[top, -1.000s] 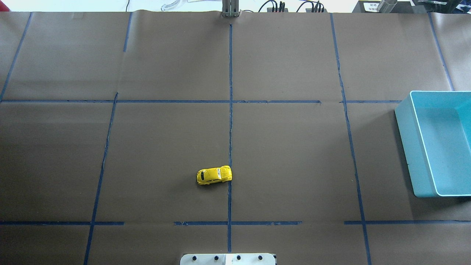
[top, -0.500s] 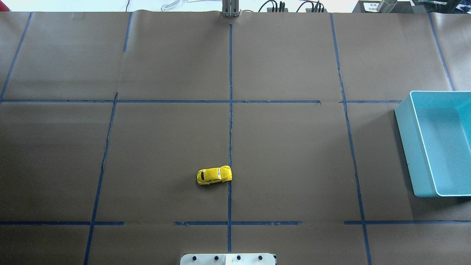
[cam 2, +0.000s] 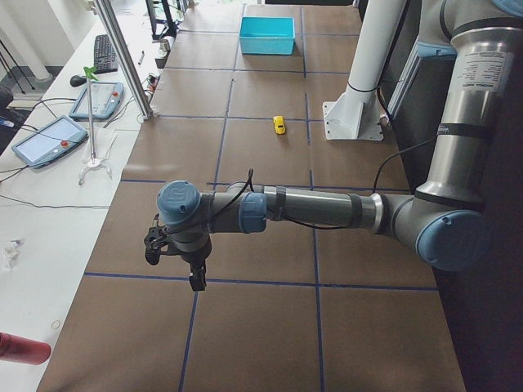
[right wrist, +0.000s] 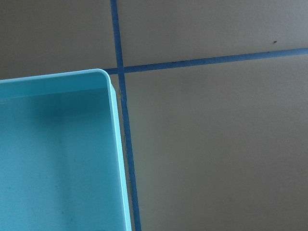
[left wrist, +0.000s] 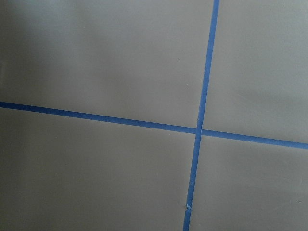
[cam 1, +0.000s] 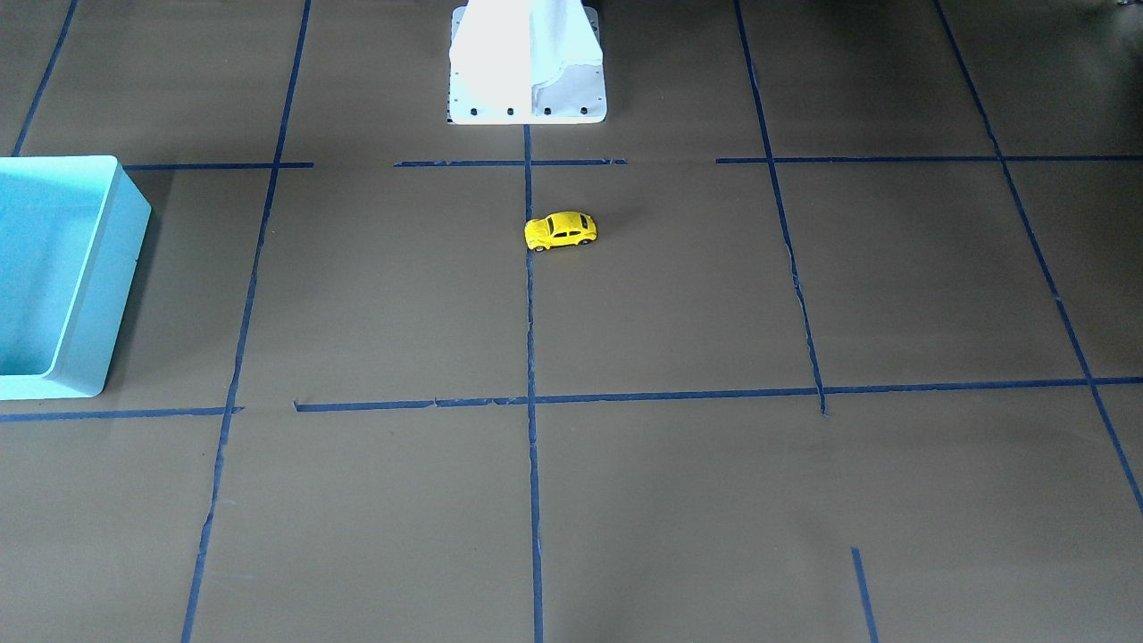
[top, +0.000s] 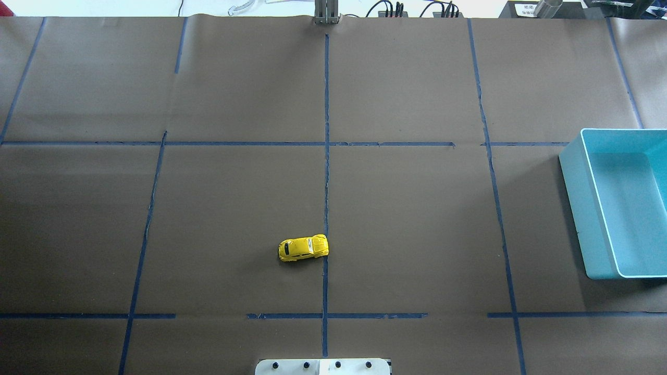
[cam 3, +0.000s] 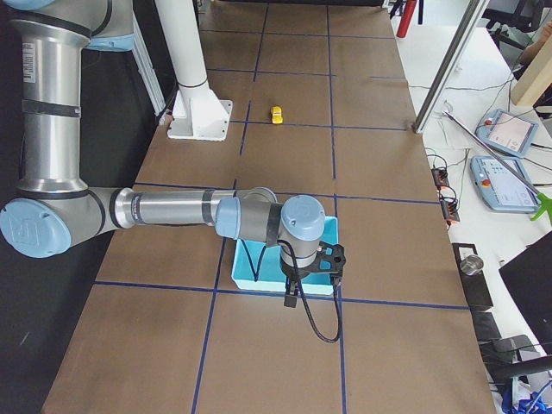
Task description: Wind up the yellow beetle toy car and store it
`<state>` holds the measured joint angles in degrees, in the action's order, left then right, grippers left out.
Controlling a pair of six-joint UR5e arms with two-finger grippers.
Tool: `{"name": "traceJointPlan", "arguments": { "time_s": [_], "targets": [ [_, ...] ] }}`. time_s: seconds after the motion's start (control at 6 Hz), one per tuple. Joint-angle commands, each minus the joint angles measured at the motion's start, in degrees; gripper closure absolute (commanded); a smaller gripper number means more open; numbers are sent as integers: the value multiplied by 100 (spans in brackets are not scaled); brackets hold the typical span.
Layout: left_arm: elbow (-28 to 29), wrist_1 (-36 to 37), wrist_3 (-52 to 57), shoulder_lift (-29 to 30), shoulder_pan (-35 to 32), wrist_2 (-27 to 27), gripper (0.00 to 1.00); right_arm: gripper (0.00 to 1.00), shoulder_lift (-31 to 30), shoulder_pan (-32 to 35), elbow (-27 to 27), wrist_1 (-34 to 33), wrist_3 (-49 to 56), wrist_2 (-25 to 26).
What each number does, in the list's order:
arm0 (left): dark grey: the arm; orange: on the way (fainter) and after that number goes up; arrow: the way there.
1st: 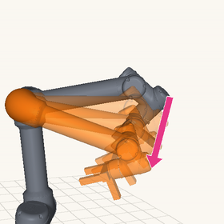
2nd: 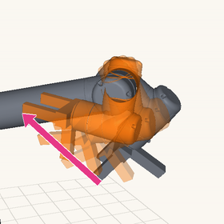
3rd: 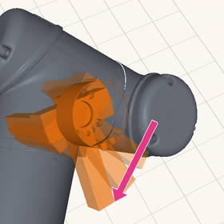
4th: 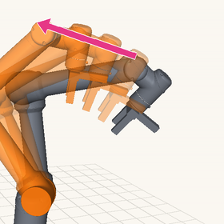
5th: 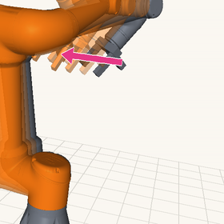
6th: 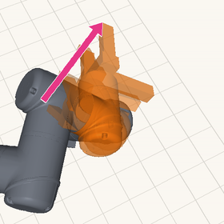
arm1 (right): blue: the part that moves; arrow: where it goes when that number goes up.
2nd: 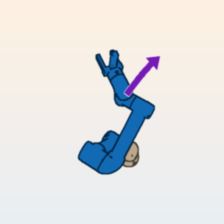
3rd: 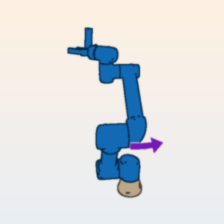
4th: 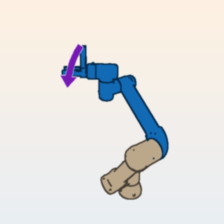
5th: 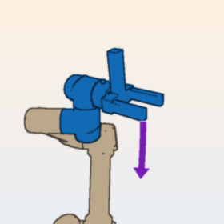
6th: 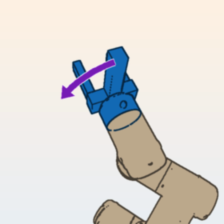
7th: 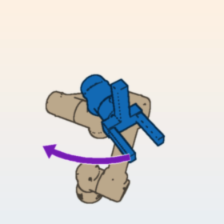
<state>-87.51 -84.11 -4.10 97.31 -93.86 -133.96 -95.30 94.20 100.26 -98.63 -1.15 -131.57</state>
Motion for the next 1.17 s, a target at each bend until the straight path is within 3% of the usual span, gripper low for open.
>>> {"name": "traceJointPlan", "arguments": {
  "time_s": [0.0,1.0],
  "targets": [
    [-20,44,6,-1,43,1,0,0,-24,2,143,2,27,61],
    [-3,53,-3,-10,96,-16,0,0,-146,-86,108,-60,98,-9]
  ]
}}
